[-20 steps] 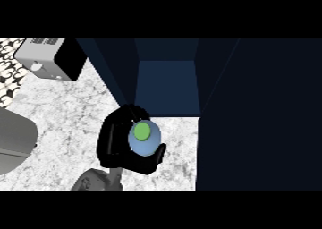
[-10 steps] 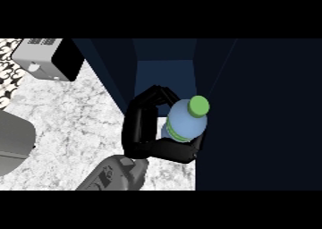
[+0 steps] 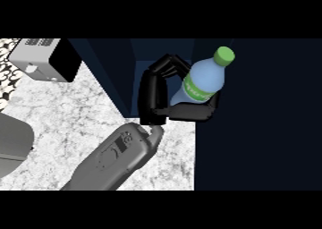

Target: Pick up the bottled water, place it into the cabinet and close the cabinet

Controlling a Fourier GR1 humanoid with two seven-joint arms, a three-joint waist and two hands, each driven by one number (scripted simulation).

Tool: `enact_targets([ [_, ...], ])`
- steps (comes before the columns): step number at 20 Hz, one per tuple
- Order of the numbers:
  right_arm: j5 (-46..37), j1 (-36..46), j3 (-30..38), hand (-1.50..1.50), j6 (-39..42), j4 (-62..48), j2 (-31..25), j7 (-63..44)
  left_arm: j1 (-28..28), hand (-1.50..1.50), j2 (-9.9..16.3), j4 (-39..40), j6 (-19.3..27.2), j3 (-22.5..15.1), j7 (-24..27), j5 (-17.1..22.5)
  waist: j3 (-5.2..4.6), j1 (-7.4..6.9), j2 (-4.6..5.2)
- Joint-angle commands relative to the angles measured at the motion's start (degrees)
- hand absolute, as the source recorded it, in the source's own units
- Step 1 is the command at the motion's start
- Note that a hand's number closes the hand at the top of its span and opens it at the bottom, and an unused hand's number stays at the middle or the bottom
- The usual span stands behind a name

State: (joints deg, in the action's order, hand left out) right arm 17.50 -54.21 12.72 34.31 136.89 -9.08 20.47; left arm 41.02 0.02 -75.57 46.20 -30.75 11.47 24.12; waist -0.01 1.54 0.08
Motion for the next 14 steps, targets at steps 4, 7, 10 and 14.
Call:
enact_targets([
  [4,9.0,1.3,5.7,-1.50,1.0,2.4,-2.2,-2.9,3.5,1.50,0.0,10.0,-0.8,0.1,5.1,3.7,-0.01,0.23,0.18],
  [7,8.2,-1.6,3.1,-1.50,1.7,6.2,-0.4,-3.2,6.1,1.50,0.0,16.4,-3.4,3.7,6.5,3.4,-0.04,0.69,0.20],
  [10,10.1,-1.0,4.0,-1.50,0.0,7.8,-1.6,-6.9,8.1,1.50,0.0,19.4,-2.9,3.7,4.9,2.3,-0.04,-0.10,0.21],
  [14,6.3,-1.2,0.6,-1.50,1.3,6.5,2.0,-3.9,9.8,1.50,0.0,25.5,-4.2,5.9,7.3,3.8,-0.04,0.83,0.29],
])
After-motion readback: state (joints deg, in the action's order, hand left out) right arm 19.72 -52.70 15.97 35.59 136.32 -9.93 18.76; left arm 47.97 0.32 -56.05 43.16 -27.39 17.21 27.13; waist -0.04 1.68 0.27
